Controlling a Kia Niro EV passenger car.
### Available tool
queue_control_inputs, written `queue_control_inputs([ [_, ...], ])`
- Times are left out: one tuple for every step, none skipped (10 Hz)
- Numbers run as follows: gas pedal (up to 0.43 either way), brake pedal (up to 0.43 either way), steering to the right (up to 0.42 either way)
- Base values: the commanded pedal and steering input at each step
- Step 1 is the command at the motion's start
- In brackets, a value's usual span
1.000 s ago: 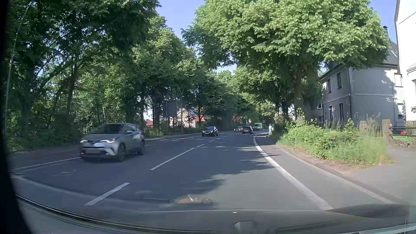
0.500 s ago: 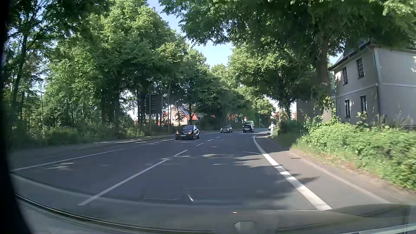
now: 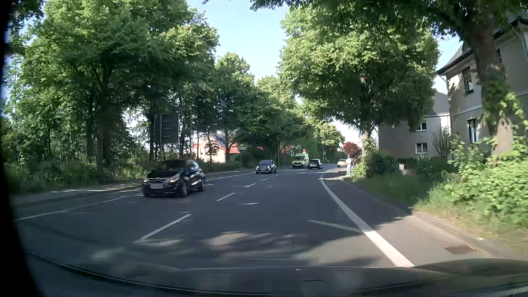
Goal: Follow the waypoints while adhering to traffic rules and regulations
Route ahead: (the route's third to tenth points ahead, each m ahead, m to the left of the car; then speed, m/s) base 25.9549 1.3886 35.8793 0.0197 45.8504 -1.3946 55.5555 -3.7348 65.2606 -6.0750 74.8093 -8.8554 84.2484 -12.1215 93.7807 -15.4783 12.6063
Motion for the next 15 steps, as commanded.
queue_control_inputs([
  [0.15,0.006,0.018],
  [0.15,0.006,0.017],
  [0.15,0.006,0.014],
  [0.15,0.006,0.013],
  [0.15,0.006,0.014],
  [0.15,0.006,0.014],
  [0.15,0.006,0.014],
  [0.138,0.006,0.014],
  [0.138,0.006,0.015],
  [0.13,0.006,0.018],
  [0.13,0.006,0.019],
  [0.13,0.006,0.018],
  [0.118,0.006,0.019],
  [0.118,0.006,0.019],
  [0.118,0.006,0.018],
])
